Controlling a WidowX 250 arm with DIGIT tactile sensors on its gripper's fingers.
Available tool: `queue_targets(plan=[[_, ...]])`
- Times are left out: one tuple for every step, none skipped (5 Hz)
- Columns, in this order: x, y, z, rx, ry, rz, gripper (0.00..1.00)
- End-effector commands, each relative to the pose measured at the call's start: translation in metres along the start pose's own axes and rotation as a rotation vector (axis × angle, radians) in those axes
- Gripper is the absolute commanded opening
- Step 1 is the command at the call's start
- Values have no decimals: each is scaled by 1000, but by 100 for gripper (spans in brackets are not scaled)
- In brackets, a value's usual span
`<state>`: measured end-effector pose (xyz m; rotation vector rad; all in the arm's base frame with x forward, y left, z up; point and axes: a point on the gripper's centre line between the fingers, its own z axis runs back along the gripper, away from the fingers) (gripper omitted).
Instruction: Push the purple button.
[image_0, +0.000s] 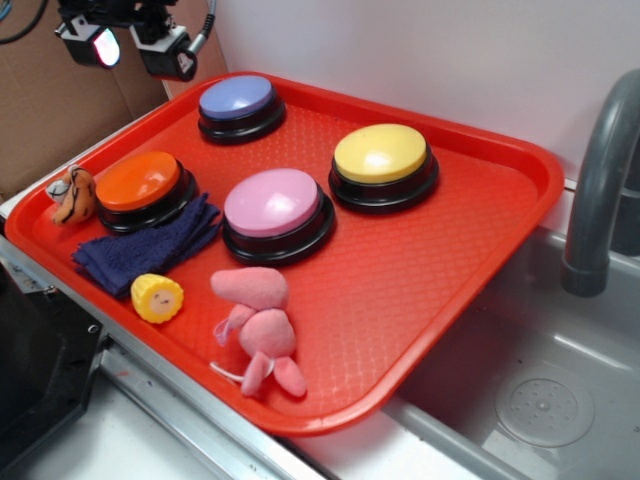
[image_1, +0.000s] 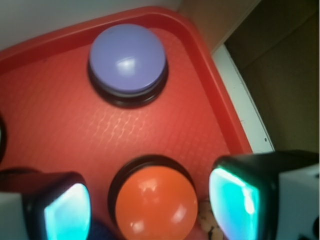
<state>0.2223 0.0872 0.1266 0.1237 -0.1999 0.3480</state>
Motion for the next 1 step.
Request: queue_targets(plan=[[-14, -2, 17, -22, -76, -48, 100]])
